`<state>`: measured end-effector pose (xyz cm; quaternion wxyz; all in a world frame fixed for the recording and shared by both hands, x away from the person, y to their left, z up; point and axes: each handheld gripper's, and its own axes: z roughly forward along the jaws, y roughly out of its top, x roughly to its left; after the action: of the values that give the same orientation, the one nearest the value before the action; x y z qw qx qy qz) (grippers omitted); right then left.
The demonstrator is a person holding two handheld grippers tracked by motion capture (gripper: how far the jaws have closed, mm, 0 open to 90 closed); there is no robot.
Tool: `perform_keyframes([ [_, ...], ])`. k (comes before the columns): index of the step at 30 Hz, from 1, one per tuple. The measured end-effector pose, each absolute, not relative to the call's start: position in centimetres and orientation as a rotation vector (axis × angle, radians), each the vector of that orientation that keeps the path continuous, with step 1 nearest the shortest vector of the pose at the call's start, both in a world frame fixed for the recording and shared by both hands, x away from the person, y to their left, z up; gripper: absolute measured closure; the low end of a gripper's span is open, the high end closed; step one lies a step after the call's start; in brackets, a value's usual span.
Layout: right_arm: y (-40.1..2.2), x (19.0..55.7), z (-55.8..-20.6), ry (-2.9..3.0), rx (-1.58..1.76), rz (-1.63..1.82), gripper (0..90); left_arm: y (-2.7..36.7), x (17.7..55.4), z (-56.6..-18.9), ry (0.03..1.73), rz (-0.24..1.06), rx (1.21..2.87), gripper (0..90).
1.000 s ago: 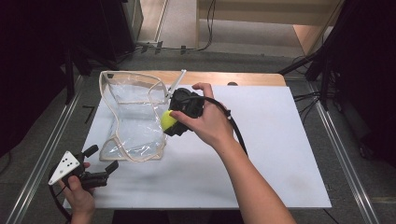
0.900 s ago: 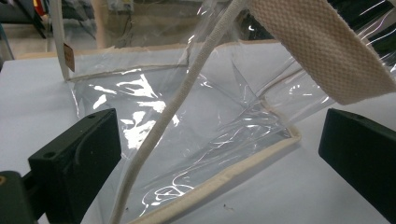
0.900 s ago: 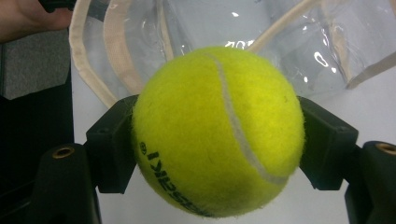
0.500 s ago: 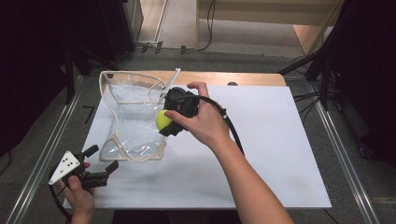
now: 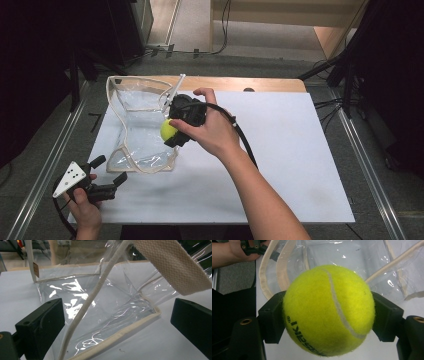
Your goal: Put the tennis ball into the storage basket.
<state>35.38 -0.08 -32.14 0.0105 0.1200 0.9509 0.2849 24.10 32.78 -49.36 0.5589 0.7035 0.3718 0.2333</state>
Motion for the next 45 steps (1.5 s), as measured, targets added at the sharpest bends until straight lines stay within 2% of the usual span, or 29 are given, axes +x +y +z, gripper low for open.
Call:
perform_keyframes([
  [24, 3.2, 35.5, -31.4, 2.983, 0.285, 0.899, 23.0, 32.8, 24.1, -49.4, 0.877, 0.546, 1.657, 0.0],
  [45, 6.6, 36.4, -33.0, 2.985, 0.294, 0.869, 22.7, 32.8, 24.1, -49.3, 0.879, 0.542, 1.652, 0.0],
])
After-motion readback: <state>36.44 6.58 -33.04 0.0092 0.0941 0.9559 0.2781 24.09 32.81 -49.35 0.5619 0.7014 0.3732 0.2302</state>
